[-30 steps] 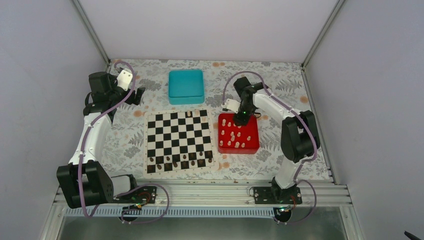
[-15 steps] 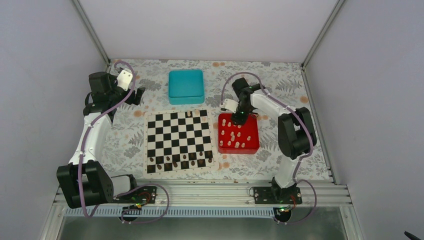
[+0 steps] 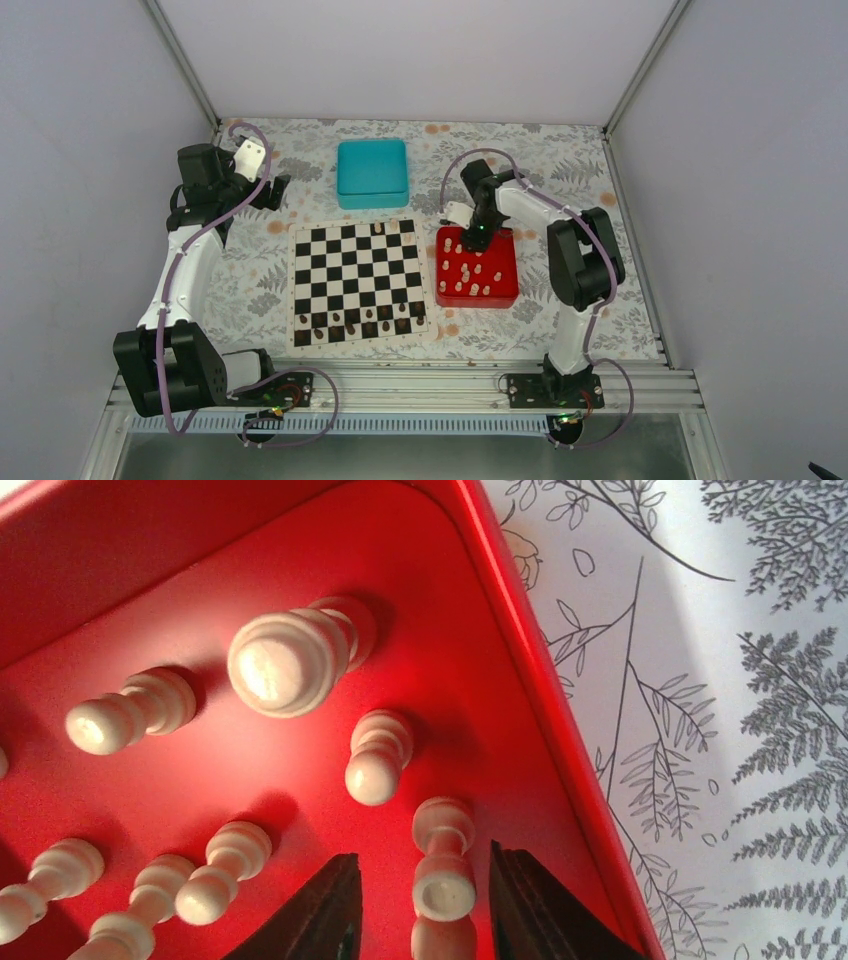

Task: Set up the chess pieces on the board
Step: Pick up the chess piece from the storage box.

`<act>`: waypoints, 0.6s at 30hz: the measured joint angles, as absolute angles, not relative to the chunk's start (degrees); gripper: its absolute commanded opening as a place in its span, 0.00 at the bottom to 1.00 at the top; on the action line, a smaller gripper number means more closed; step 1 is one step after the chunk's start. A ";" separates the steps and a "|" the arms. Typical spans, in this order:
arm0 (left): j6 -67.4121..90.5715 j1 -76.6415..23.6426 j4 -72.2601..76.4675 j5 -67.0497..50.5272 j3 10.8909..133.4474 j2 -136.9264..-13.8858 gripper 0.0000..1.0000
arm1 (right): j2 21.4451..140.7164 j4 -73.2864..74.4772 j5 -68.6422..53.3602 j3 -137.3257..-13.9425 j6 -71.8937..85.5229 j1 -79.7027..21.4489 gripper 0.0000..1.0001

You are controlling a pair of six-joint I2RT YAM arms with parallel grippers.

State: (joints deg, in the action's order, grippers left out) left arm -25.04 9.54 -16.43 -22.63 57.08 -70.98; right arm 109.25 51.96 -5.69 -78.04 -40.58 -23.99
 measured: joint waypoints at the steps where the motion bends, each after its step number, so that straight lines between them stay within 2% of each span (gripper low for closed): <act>1: -25.04 9.54 -16.43 -22.63 57.06 -70.98 1.00 | 109.51 51.88 -5.69 -78.08 -40.62 -23.99 0.31; 6: -25.06 9.54 -16.45 -22.63 57.06 -70.98 1.00 | 110.89 51.46 -5.69 -78.17 -40.60 -23.99 0.25; 13: -25.06 9.54 -16.45 -22.65 57.04 -70.98 1.00 | 110.98 51.03 -5.50 -78.17 -40.62 -23.99 0.10; 18: -25.06 9.54 -16.47 -22.68 57.04 -70.98 1.00 | 110.96 51.46 -5.45 -78.50 -40.56 -23.99 0.07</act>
State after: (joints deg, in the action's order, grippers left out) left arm -25.06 9.54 -16.47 -22.68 57.04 -70.98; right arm 110.96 51.46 -5.45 -78.50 -40.56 -23.99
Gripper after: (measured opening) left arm 0.999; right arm 0.122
